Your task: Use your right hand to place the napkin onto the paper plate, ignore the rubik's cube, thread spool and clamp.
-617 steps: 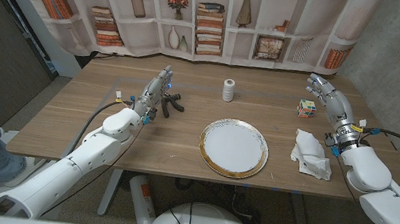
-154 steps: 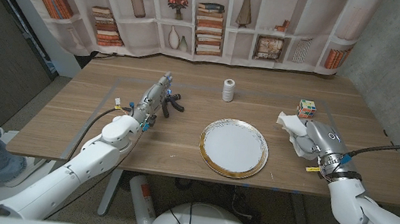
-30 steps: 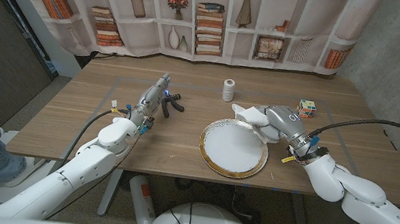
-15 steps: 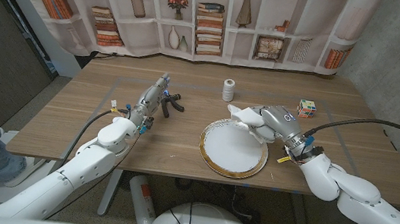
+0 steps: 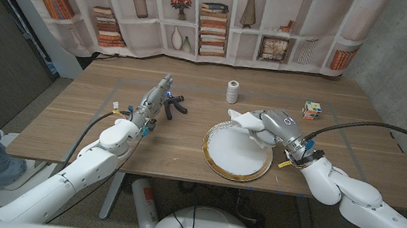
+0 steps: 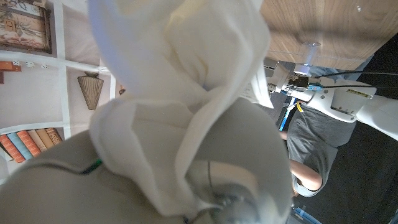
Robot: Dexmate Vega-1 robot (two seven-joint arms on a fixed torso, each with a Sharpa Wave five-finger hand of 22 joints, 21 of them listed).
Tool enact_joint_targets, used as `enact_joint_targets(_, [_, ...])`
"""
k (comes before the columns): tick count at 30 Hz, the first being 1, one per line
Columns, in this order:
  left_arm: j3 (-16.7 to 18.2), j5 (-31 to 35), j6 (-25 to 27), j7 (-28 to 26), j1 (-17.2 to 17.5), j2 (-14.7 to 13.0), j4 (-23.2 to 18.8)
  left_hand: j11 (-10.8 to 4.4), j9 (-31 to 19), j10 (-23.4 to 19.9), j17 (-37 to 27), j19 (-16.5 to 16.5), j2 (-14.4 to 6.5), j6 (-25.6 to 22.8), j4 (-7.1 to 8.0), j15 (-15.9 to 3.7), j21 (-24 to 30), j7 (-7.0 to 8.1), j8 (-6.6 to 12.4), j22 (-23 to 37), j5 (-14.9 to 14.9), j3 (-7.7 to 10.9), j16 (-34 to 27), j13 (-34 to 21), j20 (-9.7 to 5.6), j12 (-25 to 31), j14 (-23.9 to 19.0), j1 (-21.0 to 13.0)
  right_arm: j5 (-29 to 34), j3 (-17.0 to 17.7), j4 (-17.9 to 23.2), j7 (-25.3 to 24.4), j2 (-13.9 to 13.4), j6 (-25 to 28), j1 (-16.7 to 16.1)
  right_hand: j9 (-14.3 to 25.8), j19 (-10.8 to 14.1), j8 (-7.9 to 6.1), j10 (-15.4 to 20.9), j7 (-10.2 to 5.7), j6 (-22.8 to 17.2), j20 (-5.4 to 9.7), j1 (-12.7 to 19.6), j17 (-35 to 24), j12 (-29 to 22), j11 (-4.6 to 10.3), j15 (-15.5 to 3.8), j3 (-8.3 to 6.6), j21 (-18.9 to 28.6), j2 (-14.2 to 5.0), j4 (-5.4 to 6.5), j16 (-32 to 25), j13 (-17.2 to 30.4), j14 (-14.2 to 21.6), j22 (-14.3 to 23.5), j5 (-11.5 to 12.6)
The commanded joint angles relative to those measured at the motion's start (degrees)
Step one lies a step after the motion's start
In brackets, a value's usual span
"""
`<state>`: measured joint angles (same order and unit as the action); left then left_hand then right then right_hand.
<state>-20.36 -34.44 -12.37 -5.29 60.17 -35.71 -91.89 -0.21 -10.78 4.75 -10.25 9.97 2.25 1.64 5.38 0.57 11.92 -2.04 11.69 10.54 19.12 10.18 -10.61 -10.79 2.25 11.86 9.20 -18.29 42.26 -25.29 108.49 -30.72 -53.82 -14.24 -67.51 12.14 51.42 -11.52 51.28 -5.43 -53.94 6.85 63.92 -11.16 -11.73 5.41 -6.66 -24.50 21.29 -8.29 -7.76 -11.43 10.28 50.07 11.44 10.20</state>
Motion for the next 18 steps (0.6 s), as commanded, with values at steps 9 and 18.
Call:
enact_joint_targets(9, [-0.34, 0.3, 0.3, 0.2, -0.76, -0.02, -0.1, -0.17, -0.14, -0.06, -0.21, 1.26, -0.73, -0.23, 0.16, 0.18, -0.06, -0.33, -0.18, 0.15, -0.08, -0.36, -0.1, -0.16, -0.08, -0.03, 0.18, -0.08, 1.68, -2.62, -1.12, 0.08, 0.64, 0.57, 1.52, 0.2, -0.06, -0.41, 0.6, 0.08, -0.47, 5.36, -0.63, -0.18, 0.01, 0.11, -6.15, 0.24, 0.42, -0.25, 0.21, 0.03, 0.25, 0.45, 0.08, 0.47])
enact_joint_targets(18, [-0.4, 0.43, 0.64, 0.04, -0.79, -0.16, -0.54, -0.18, -0.14, -0.07, -0.21, 1.25, -0.77, -0.25, 0.16, 0.23, -0.06, -0.37, -0.18, 0.15, -0.08, -0.45, -0.09, -0.16, -0.08, -0.03, 0.19, -0.12, 2.36, -4.14, -2.24, 0.0, 1.19, 0.76, 2.41, 0.22, -0.11, -0.42, 0.72, -0.01, -0.55, 5.37, -0.75, -0.17, -0.01, 0.03, -6.11, 0.23, 0.5, -0.31, 0.24, 0.02, 0.25, 0.55, 0.08, 0.5])
